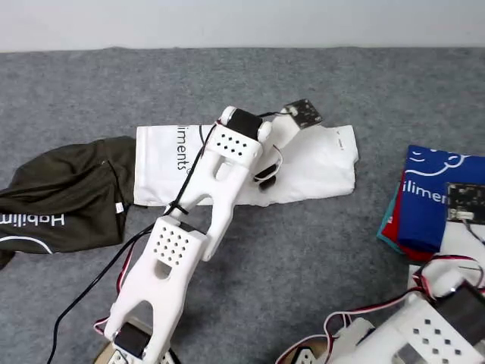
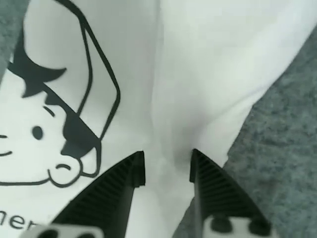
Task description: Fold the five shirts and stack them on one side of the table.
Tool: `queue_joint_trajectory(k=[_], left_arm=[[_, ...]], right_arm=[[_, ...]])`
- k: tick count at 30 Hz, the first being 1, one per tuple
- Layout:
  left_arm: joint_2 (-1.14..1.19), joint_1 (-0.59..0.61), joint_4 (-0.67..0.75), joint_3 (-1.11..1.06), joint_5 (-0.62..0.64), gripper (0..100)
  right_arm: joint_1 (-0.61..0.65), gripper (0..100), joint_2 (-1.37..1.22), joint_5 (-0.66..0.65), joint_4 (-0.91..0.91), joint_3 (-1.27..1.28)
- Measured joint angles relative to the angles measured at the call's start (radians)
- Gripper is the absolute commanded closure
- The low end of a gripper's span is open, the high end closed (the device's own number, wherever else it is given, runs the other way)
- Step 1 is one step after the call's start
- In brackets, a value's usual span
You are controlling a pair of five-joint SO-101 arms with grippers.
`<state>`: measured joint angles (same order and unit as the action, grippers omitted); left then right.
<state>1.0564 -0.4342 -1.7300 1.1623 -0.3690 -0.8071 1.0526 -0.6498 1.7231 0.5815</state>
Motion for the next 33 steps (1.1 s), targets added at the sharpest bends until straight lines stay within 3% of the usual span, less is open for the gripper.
queue_joint_trajectory(k=[9, 20, 27, 33], left_arm=[[-0.023, -0.026, 0.000, 0.018, 0.000, 84], [0.091, -0.037, 0.195, 0.025, 0.002, 85], [0.138, -0.038, 0.115, 0.117, 0.005, 85], [0.138, -0.038, 0.005, 0.384, 0.003, 85]], right_arm=[[0.000, 97.2, 0.000, 0.000, 0.000, 0.000], [0.000, 97.2, 0.000, 0.000, -0.020, 0.000], [0.000, 97.2, 0.000, 0.000, -0.020, 0.000], [0.000, 97.2, 0.000, 0.000, -0.020, 0.000]])
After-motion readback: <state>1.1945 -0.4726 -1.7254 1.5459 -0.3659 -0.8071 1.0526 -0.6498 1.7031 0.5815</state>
